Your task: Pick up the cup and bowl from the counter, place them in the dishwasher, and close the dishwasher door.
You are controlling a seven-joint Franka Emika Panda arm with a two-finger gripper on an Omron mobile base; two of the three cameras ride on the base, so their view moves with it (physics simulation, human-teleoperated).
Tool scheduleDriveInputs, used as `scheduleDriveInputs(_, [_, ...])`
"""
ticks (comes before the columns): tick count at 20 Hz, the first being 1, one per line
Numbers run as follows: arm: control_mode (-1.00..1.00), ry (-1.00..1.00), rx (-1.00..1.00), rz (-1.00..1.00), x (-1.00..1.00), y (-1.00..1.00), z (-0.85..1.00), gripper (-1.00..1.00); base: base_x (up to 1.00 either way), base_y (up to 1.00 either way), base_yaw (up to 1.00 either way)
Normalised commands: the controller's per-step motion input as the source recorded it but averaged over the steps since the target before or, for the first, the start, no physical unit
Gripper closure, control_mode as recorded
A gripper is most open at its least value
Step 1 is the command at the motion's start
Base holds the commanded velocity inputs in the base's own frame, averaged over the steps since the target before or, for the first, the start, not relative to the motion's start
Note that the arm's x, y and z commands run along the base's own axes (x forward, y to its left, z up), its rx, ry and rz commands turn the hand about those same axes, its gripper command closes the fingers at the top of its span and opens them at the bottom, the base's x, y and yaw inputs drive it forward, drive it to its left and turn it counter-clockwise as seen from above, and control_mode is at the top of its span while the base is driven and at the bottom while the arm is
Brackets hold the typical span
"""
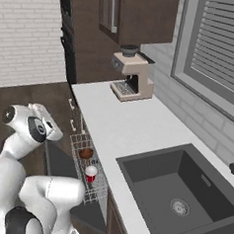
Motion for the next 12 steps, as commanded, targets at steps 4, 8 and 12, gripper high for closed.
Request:
scheduleDriveInputs(4, [-1.00, 0.47, -0.01, 0.24, -0.71, 0.14, 1.00, -1.00, 0.00, 0.00, 0.00])
scheduleDriveInputs(8, [-1.00, 0.38, -0.19, 0.23, -0.73, 0.58, 0.38, -1.00, 0.00, 0.00, 0.00])
scheduleDriveInputs(12, [-1.00, 0.06, -0.23, 0.23, -0.73, 1.00, -0.89, -1.00, 0.00, 0.00, 0.00])
